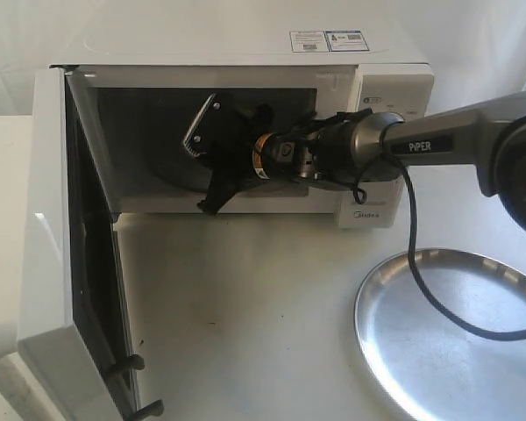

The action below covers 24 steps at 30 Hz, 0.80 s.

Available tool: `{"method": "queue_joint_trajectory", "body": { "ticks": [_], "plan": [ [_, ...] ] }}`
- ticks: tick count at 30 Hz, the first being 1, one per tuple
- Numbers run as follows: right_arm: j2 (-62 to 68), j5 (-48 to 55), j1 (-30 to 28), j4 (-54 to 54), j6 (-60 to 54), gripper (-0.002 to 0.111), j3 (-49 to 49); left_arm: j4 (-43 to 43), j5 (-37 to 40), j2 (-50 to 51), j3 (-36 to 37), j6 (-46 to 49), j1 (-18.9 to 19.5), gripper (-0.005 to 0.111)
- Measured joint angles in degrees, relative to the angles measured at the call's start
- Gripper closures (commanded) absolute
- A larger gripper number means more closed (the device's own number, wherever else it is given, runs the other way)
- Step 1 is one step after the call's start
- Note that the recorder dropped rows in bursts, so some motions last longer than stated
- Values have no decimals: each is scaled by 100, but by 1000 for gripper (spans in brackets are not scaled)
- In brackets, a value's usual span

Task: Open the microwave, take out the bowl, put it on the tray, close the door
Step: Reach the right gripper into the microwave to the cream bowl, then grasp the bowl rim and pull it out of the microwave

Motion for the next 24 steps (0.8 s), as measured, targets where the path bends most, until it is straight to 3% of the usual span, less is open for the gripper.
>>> {"method": "queue_joint_trajectory", "body": {
  "ticks": [5, 10, 18, 24],
  "plan": [
    [-67, -480, 12, -386, 869, 108, 92, 0, 0, 0, 0, 0, 0, 107],
    [-547, -665, 155, -1473, 1920, 108, 566, 0, 0, 0, 0, 0, 0, 107],
    [-2189, -832, 230, -2835, 3695, 108, 2160, 0, 0, 0, 0, 0, 0, 107],
    [-3922, -916, 335, -3015, 4204, 108, 3636, 0, 0, 0, 0, 0, 0, 107]
  ]
}}
